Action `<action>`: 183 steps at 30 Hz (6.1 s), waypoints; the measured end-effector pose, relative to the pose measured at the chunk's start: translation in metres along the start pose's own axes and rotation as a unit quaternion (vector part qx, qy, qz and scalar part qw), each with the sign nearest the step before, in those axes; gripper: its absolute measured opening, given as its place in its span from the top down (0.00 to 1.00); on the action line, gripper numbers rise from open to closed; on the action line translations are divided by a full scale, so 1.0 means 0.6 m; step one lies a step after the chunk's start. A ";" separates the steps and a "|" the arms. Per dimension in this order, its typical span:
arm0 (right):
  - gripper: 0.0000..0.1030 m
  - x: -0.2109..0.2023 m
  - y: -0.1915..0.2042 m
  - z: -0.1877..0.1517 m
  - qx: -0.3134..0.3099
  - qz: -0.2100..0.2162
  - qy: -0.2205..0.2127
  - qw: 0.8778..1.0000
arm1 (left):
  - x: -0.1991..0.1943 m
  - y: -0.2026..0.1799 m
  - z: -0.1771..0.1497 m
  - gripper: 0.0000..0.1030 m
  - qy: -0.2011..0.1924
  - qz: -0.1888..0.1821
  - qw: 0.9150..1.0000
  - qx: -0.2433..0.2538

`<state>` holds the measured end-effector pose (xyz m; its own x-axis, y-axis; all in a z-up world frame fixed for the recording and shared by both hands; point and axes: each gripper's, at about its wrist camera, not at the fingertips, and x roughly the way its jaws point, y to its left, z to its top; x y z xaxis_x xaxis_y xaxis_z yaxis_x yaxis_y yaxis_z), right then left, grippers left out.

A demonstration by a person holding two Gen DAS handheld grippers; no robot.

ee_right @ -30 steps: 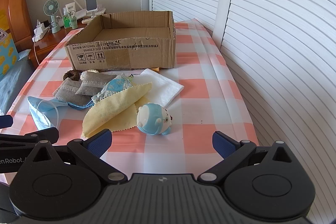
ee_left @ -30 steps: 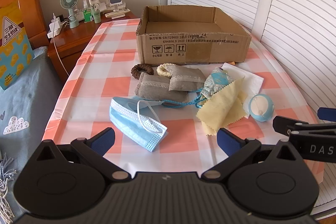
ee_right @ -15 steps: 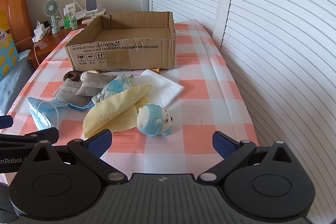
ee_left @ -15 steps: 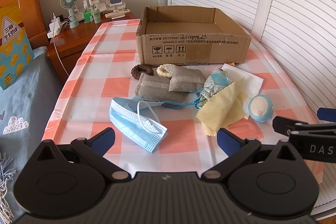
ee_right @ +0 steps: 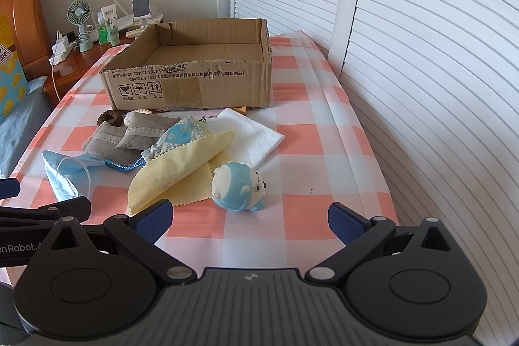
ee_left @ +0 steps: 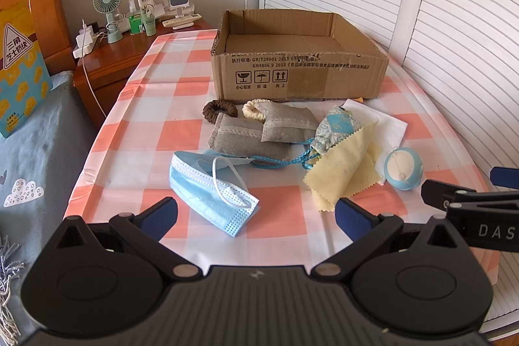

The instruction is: Organize soft objects

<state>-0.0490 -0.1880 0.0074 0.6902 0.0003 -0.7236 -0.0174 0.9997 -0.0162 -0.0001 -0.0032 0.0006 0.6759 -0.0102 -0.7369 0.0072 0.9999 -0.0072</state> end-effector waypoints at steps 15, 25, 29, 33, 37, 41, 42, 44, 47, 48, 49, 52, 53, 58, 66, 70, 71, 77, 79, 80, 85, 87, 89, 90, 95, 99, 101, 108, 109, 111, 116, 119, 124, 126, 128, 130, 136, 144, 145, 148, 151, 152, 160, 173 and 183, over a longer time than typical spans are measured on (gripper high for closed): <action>0.00 0.001 0.001 -0.002 0.000 0.000 0.000 1.000 | 0.002 0.001 0.002 0.01 0.000 -0.001 1.000 -0.001; 0.00 0.004 0.001 0.003 0.001 0.016 -0.007 1.000 | 0.011 0.004 0.005 0.01 0.002 -0.002 1.000 0.002; 0.00 0.008 -0.004 0.002 0.008 0.029 -0.010 1.000 | 0.013 0.006 0.008 0.01 -0.007 -0.007 1.000 0.007; 0.00 0.009 -0.005 0.005 0.004 0.038 -0.018 0.999 | 0.015 0.010 0.012 0.01 -0.020 -0.021 0.999 0.020; 0.00 0.011 -0.004 0.008 -0.014 0.063 -0.040 0.997 | 0.022 0.020 0.017 0.01 -0.029 -0.030 0.998 0.038; 0.00 0.022 -0.007 0.013 -0.030 0.072 -0.051 0.996 | 0.032 0.038 0.018 0.01 -0.038 -0.036 0.997 0.059; 0.00 0.027 -0.008 0.013 -0.032 0.072 -0.051 0.996 | 0.036 0.044 0.017 0.01 -0.038 -0.037 0.997 0.064; 0.00 0.040 -0.013 0.012 -0.037 0.071 -0.046 0.996 | 0.048 0.055 0.013 0.01 -0.030 -0.036 0.996 0.073; 0.00 0.059 -0.017 0.006 -0.044 0.070 -0.035 0.996 | 0.066 0.073 0.002 0.01 -0.013 -0.040 0.996 0.076; 0.00 0.065 -0.019 0.004 -0.046 0.070 -0.029 0.996 | 0.073 0.080 -0.002 0.01 -0.006 -0.041 0.996 0.074; 0.00 0.071 -0.020 0.001 -0.048 0.070 -0.024 0.996 | 0.079 0.086 -0.007 0.01 0.000 -0.040 0.997 0.073; 0.00 0.088 -0.024 -0.009 -0.058 0.071 -0.010 0.996 | 0.095 0.099 -0.020 0.01 0.017 -0.048 0.996 0.074; 0.00 0.093 -0.026 -0.013 -0.059 0.071 -0.005 0.996 | 0.098 0.100 -0.024 0.01 0.021 -0.052 0.995 0.077; 0.00 0.116 -0.039 -0.027 -0.056 0.069 0.016 0.996 | 0.113 0.106 -0.036 0.00 0.029 -0.071 0.993 0.089; 0.00 0.139 -0.036 -0.032 -0.068 0.057 0.012 0.996 | 0.125 0.125 -0.036 0.00 0.013 -0.100 0.990 0.096; 0.00 0.144 -0.036 -0.032 -0.069 0.055 0.002 0.996 | 0.126 0.125 -0.027 0.01 0.014 -0.105 0.986 0.126; 0.00 0.145 -0.035 -0.032 -0.071 0.054 0.000 0.996 | 0.125 0.123 -0.025 0.01 0.007 -0.098 0.985 0.144; 0.00 0.148 -0.033 -0.031 -0.074 0.056 -0.008 0.996 | 0.134 0.117 -0.009 0.01 -0.010 -0.098 0.972 0.211; 0.00 0.149 -0.033 -0.032 -0.075 0.057 -0.010 0.996 | 0.139 0.116 -0.003 0.06 -0.016 -0.106 0.968 0.225; 0.00 0.149 -0.033 -0.031 -0.075 0.058 -0.010 0.995 | 0.142 0.116 0.000 0.07 -0.018 -0.114 0.966 0.232; 0.00 0.151 -0.032 -0.029 -0.076 0.056 -0.010 0.995 | 0.152 0.112 0.015 0.15 -0.015 -0.144 0.960 0.240; 0.00 0.150 -0.031 -0.029 -0.076 0.055 -0.008 0.996 | 0.152 0.109 0.018 0.17 -0.017 -0.146 0.958 0.245; 0.00 0.150 -0.029 -0.027 -0.078 0.057 -0.008 0.995 | 0.150 0.108 0.018 0.21 -0.017 -0.148 0.955 0.255; 0.00 0.149 -0.028 -0.026 -0.078 0.061 -0.009 0.995 | 0.148 0.108 0.017 0.22 -0.017 -0.151 0.954 0.258; 0.01 0.140 -0.018 -0.021 -0.082 0.085 -0.026 0.993 | 0.144 0.117 0.018 0.35 -0.017 -0.147 0.954 0.259; 0.14 0.134 -0.007 -0.018 -0.096 0.088 -0.038 0.991 | 0.142 0.122 0.018 0.44 -0.013 -0.147 0.956 0.255; 0.21 0.135 -0.005 -0.017 -0.098 0.089 -0.037 0.990 | 0.139 0.123 0.018 0.50 -0.013 -0.144 0.956 0.254; 0.46 0.129 -0.006 -0.014 -0.099 0.090 -0.043 0.990 | 0.127 0.126 0.019 0.52 -0.014 -0.138 0.957 0.253; 0.47 0.129 -0.006 -0.014 -0.098 0.088 -0.043 0.990 | 0.125 0.126 0.019 0.53 -0.015 -0.137 0.957 0.254; 0.47 0.127 -0.006 -0.012 -0.099 0.084 -0.045 0.990 | 0.120 0.125 0.021 0.54 -0.016 -0.135 0.957 0.255; 0.47 0.109 -0.007 -0.008 -0.102 0.087 -0.057 0.989 | 0.100 0.128 0.027 0.55 -0.021 -0.130 0.957 0.257; 0.47 0.097 -0.009 -0.003 -0.107 0.088 -0.066 0.988 | 0.083 0.127 0.033 0.55 -0.027 -0.127 0.956 0.264; 0.47 0.082 -0.010 0.007 -0.119 0.091 -0.074 0.986 | 0.054 0.123 0.049 0.55 -0.037 -0.126 0.954 0.270; 0.47 0.076 -0.011 0.013 -0.124 0.093 -0.079 0.985 | 0.043 0.119 0.060 0.55 -0.043 -0.130 0.954 0.268; 0.47 0.070 -0.014 0.022 -0.126 0.097 -0.083 0.984 | 0.032 0.115 0.074 0.55 -0.052 -0.131 0.953 0.269; 0.47 0.064 -0.016 0.030 -0.129 0.101 -0.087 0.983 | 0.025 0.109 0.091 0.55 -0.060 -0.130 0.953 0.268; 0.47 0.056 -0.026 0.058 -0.131 0.111 -0.097 0.980 | 0.026 0.085 0.169 0.55 -0.085 -0.122 0.952 0.266; 0.47 0.060 -0.045 0.098 -0.136 0.109 -0.107 0.979 | 0.092 0.039 0.313 0.55 -0.102 -0.105 0.953 0.265; 0.47 0.062 -0.048 0.102 -0.136 0.109 -0.108 0.979 | 0.103 0.033 0.326 0.55 -0.101 -0.102 0.953 0.265; 0.47 0.067 -0.057 0.113 -0.135 0.108 -0.109 0.979 | 0.144 0.015 0.358 0.55 -0.095 -0.095 0.955 0.266; 0.47 0.073 -0.065 0.122 -0.135 0.113 -0.111 0.978 | 0.187 -0.002 0.383 0.55 -0.086 -0.077 0.957 0.264; 0.47 0.077 -0.068 0.126 -0.135 0.115 -0.108 0.978 | 0.202 -0.007 0.391 0.55 -0.082 -0.073 0.959 0.263; 0.47 0.101 -0.075 0.141 -0.127 0.107 -0.102 0.981 | 0.292 -0.003 0.441 0.51 -0.055 -0.072 0.972 0.219; 0.47 0.102 -0.069 0.149 -0.123 0.091 -0.092 0.984 | 0.282 0.014 0.443 0.07 -0.079 -0.039 0.975 0.203; 0.47 0.084 -0.043 0.160 -0.130 0.108 -0.095 0.981 | 0.174 0.036 0.351 0.02 -0.089 -0.044 0.977 0.188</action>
<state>0.0555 -0.2113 0.0377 0.7717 0.2402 -0.5889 -0.3450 0.9359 -0.0704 0.2257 0.0169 0.0657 0.7776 -0.1303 -0.6151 0.3196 0.9244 0.2083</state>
